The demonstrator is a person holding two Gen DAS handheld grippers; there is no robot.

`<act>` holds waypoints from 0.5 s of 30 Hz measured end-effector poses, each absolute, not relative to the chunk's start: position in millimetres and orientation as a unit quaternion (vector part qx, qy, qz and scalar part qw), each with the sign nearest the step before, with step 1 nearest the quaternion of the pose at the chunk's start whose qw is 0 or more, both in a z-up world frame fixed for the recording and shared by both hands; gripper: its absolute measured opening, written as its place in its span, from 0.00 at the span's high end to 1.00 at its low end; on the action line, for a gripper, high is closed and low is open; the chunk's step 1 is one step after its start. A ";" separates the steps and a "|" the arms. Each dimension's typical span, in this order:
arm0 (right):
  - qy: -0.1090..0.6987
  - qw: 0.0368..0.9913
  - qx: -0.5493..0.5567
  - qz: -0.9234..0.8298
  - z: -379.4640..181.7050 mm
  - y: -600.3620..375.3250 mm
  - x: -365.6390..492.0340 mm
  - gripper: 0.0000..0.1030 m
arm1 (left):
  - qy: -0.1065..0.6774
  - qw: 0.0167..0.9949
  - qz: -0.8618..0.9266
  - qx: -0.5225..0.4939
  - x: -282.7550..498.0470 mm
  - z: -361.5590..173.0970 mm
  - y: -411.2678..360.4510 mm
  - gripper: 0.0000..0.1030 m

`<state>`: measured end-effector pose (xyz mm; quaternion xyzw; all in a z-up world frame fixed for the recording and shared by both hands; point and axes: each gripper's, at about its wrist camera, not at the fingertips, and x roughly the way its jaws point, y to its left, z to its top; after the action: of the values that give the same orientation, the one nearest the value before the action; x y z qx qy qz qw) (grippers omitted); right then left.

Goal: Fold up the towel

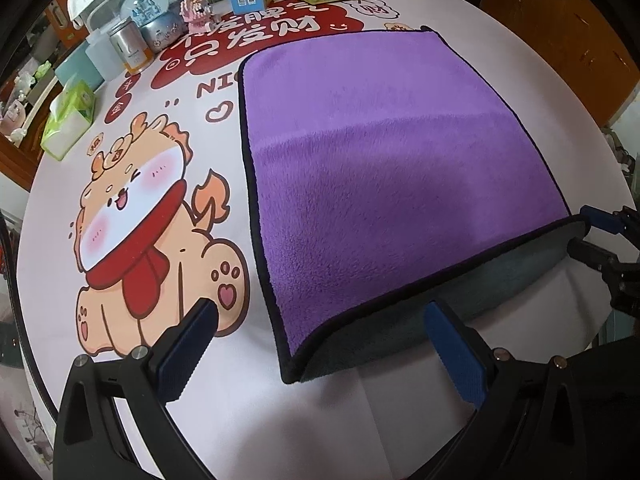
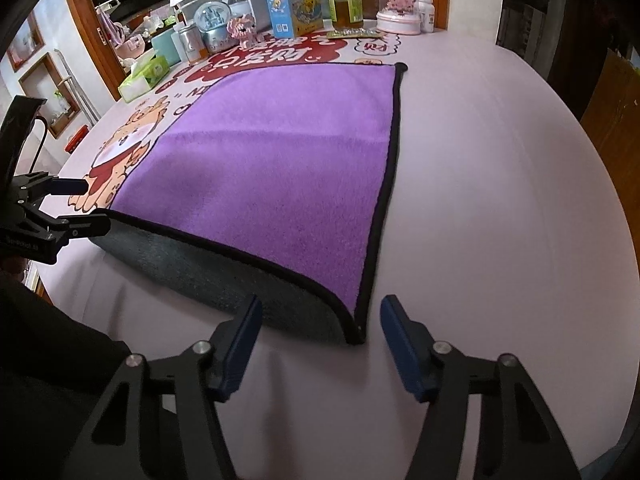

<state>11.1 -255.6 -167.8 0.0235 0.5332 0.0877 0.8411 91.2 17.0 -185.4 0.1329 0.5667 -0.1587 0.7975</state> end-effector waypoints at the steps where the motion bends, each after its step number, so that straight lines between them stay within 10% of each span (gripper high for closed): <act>1: 0.535 0.840 0.024 0.086 -168.8 -255.7 11.3 0.44 | 0.567 0.797 -0.161 0.134 90.9 -187.1 17.8 0.01; 15: 0.534 0.840 0.020 0.088 -169.3 -251.1 8.8 0.61 | 0.569 0.792 -0.183 0.126 86.7 -193.3 18.2 0.25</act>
<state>8.8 -251.1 -169.3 0.0201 0.5345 0.0878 0.8404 86.7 18.2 -193.3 0.1260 0.5691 -0.1829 0.7917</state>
